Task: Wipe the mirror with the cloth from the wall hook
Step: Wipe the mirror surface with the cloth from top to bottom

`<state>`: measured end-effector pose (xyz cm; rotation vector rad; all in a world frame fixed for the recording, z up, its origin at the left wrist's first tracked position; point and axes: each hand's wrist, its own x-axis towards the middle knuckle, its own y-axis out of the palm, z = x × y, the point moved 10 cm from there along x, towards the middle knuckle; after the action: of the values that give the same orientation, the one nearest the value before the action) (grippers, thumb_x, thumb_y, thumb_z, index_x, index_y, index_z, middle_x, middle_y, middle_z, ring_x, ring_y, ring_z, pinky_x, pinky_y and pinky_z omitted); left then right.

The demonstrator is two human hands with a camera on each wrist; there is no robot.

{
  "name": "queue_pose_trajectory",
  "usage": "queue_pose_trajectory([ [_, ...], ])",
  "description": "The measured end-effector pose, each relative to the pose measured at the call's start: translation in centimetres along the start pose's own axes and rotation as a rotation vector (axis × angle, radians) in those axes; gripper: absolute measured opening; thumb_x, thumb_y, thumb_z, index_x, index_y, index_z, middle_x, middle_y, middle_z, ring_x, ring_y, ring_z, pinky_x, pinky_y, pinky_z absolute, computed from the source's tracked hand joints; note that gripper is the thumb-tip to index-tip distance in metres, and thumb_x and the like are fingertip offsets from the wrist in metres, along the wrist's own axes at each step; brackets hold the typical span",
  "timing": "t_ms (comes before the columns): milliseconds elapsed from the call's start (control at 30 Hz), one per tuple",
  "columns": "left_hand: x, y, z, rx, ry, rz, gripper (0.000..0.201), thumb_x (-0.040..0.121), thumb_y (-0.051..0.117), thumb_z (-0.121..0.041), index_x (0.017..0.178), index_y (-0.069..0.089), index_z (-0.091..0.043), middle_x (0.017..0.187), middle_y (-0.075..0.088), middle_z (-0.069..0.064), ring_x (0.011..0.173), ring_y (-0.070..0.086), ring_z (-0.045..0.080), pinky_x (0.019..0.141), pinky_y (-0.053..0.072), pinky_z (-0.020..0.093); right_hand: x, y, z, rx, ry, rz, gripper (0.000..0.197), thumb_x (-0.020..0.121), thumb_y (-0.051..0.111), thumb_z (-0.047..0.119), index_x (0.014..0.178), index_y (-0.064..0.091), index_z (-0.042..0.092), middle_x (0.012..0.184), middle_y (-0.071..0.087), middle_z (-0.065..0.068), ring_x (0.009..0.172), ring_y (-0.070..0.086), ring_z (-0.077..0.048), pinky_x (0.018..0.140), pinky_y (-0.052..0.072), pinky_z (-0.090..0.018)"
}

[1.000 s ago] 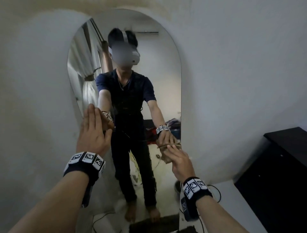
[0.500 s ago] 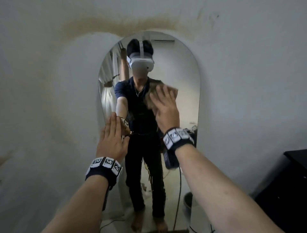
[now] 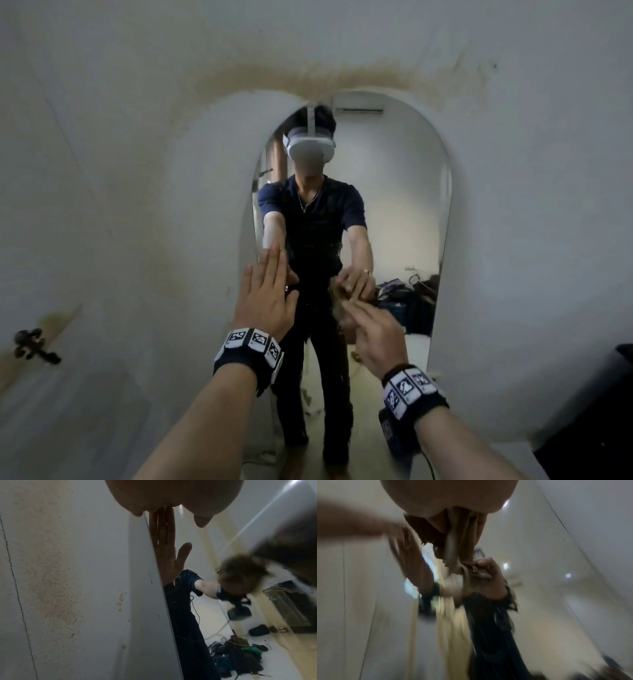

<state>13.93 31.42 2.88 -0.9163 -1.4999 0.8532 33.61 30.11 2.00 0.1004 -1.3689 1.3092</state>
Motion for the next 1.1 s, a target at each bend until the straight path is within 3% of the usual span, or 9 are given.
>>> queue_pose_trajectory([
  [133, -0.2, -0.6, 0.9, 0.043, -0.029, -0.045, 0.069, 0.094, 0.022, -0.043, 0.155, 0.008, -0.013, 0.164, 0.001, 0.002, 0.152, 0.003, 0.019, 0.12, -0.012, 0.042, 12.8, -8.3, 4.8, 0.034, -0.062, -0.334, 0.05, 0.083, 0.041, 0.001, 0.126, 0.063, 0.012, 0.128, 0.063, -0.008, 0.112, 0.058, -0.024, 0.101, 0.044, -0.036],
  [267, -0.1, 0.0, 1.2, 0.032, 0.001, -0.045, 0.07, 0.095, 0.021, -0.043, 0.156, 0.008, -0.013, 0.164, -0.001, 0.003, 0.152, 0.005, 0.021, 0.121, -0.005, 0.045, 21.5, -6.1, 5.8, -0.147, -0.107, -0.218, 0.046, 0.085, 0.06, 0.002, 0.128, 0.061, 0.015, 0.142, 0.052, -0.004, 0.136, 0.042, -0.026, 0.115, 0.029, -0.046],
  [333, 0.0, 0.1, 1.3, 0.039, 0.003, -0.049, 0.068, 0.094, 0.024, -0.04, 0.155, 0.012, -0.011, 0.163, 0.002, 0.003, 0.151, 0.01, 0.022, 0.12, -0.003, 0.045, 19.7, -2.4, 5.2, -0.241, -0.16, -0.15, 0.05, 0.081, 0.06, -0.002, 0.127, 0.061, 0.017, 0.144, 0.05, -0.004, 0.14, 0.035, -0.028, 0.116, 0.025, -0.05],
  [467, 0.5, 0.2, 1.5, 0.051, 0.007, -0.086, 0.067, 0.09, 0.03, -0.029, 0.153, 0.022, -0.008, 0.162, 0.016, 0.007, 0.149, 0.02, 0.023, 0.118, 0.005, 0.046, 8.2, 4.6, 3.8, -0.188, -0.209, 0.041, 0.065, 0.073, 0.033, -0.003, 0.131, 0.059, 0.015, 0.147, 0.045, -0.004, 0.145, 0.027, -0.025, 0.12, 0.016, -0.048],
  [633, 0.4, 0.3, 1.8, 0.057, 0.031, -0.1, 0.07, 0.089, 0.031, -0.023, 0.154, 0.008, -0.01, 0.164, 0.006, 0.006, 0.151, 0.007, 0.02, 0.12, 0.002, 0.046, -4.1, 11.0, 0.8, -0.188, -0.112, 0.378, 0.063, 0.071, 0.035, 0.004, 0.125, 0.064, 0.017, 0.141, 0.053, -0.001, 0.141, 0.028, -0.016, 0.121, 0.006, -0.035],
  [700, 0.3, 0.3, 1.8, 0.028, 0.036, -0.067, 0.072, 0.092, 0.034, -0.023, 0.155, -0.001, -0.013, 0.165, -0.004, 0.004, 0.152, -0.001, 0.019, 0.123, 0.0, 0.047, -5.6, 10.9, 1.4, -0.164, -0.128, 0.39, 0.065, 0.068, 0.034, 0.006, 0.124, 0.065, 0.019, 0.137, 0.057, -0.001, 0.136, 0.037, -0.017, 0.121, 0.007, -0.031],
  [867, -0.1, 0.1, 1.6, 0.047, 0.051, -0.033, 0.079, 0.089, 0.042, -0.024, 0.156, 0.0, -0.012, 0.165, -0.001, 0.005, 0.152, 0.002, 0.022, 0.12, -0.005, 0.043, 2.6, 2.5, 3.0, 0.093, 0.016, 0.012, 0.056, 0.078, 0.049, -0.011, 0.125, 0.063, 0.015, 0.125, 0.065, -0.005, 0.112, 0.06, -0.023, 0.099, 0.046, -0.038],
  [1000, -0.8, 0.1, 1.6, 0.031, 0.046, -0.032, 0.071, 0.086, 0.028, -0.017, 0.154, 0.01, -0.008, 0.164, 0.012, 0.009, 0.15, 0.016, 0.026, 0.119, 0.001, 0.045, 14.4, -5.4, 7.2, 0.087, -0.079, -0.34, 0.052, 0.082, 0.045, -0.006, 0.13, 0.059, 0.011, 0.134, 0.059, -0.008, 0.126, 0.053, -0.024, 0.107, 0.04, -0.041],
  [1100, -1.1, -0.1, 1.6, 0.019, 0.059, -0.042, 0.066, 0.088, 0.021, -0.02, 0.151, 0.029, -0.003, 0.16, 0.026, 0.012, 0.146, 0.029, 0.03, 0.116, 0.01, 0.046, 20.7, -4.1, 10.3, -0.114, -0.174, -0.272, 0.051, 0.081, 0.058, -0.001, 0.13, 0.059, 0.013, 0.139, 0.055, -0.007, 0.135, 0.043, -0.026, 0.115, 0.027, -0.044],
])
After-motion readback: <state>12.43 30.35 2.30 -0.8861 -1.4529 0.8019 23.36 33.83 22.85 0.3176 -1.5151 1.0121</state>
